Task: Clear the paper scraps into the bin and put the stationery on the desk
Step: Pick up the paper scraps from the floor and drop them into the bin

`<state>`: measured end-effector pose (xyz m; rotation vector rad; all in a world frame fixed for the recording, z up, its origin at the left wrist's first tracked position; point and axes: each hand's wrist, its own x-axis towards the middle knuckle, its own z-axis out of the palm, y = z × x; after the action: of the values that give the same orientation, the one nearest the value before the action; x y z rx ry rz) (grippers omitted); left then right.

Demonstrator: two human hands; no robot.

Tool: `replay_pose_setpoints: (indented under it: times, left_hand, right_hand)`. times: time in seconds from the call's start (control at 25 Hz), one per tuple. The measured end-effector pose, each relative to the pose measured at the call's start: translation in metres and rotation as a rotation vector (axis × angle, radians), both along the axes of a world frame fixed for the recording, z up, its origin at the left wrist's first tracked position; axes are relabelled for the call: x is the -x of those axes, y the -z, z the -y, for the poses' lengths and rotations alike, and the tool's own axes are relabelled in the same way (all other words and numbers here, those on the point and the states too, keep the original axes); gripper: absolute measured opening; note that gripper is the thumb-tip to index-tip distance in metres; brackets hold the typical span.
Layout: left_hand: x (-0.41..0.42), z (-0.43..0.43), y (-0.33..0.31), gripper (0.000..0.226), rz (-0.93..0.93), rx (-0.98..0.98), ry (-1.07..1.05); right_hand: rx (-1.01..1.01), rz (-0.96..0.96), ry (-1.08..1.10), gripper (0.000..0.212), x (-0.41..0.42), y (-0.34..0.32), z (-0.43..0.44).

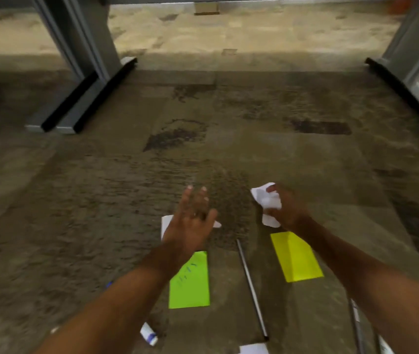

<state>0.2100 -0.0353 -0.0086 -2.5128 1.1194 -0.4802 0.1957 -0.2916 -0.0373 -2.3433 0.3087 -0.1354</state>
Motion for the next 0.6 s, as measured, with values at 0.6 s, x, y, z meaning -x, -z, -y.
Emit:
replay_pose_setpoints:
  times: [0.6]
  left_hand:
    - [-0.006,-0.048,0.023,0.040,-0.580,0.483,-0.484]
  right_hand:
    - [0.223,-0.092,0.151,0.055,-0.018,0.008,-0.020]
